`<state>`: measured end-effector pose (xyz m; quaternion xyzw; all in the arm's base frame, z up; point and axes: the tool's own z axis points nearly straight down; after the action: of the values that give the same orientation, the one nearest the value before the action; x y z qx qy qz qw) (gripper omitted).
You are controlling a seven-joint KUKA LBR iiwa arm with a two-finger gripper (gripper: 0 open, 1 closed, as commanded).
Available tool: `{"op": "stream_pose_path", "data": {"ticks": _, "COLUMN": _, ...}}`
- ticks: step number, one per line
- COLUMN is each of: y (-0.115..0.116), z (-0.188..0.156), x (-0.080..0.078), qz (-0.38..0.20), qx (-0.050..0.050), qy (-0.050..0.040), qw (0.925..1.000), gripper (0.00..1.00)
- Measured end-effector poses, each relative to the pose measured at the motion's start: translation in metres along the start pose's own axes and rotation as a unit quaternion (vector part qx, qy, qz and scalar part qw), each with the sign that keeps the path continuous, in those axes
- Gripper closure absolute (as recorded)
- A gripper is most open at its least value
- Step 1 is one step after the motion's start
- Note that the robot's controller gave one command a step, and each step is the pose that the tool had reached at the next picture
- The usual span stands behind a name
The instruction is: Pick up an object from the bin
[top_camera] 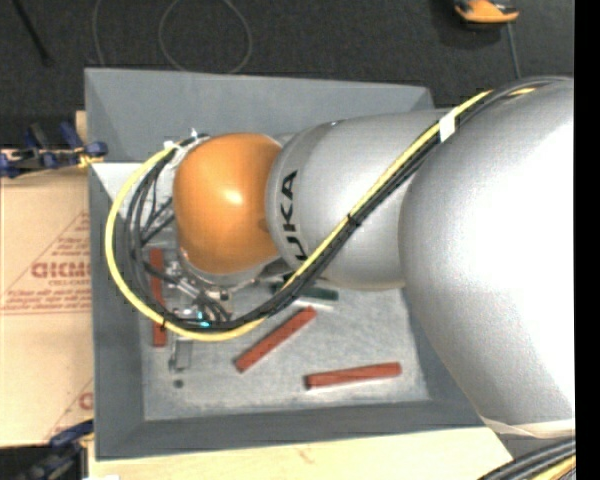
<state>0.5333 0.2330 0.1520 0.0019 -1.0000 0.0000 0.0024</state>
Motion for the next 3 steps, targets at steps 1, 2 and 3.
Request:
{"op": "stream_pose_path", "data": {"ticks": 1, "y": -0.075, "z": 0.086, "x": -0.026, "qz": 0.029, "qx": 0.002, "qy": -0.0011, "qw": 0.9996, "gripper": 0.00}}
{"op": "stream_pose_path", "data": {"ticks": 2, "y": -0.141, "z": 0.081, "x": -0.001, "qz": 0.074, "qx": 0.001, "qy": -0.0018, "qw": 0.9973, "gripper": 0.00}}
{"op": "stream_pose_path", "data": {"ticks": 3, "y": -0.220, "z": 0.082, "x": 0.023, "qz": 0.040, "qx": 0.002, "qy": -0.0022, "qw": 0.9992, "gripper": 0.00}}
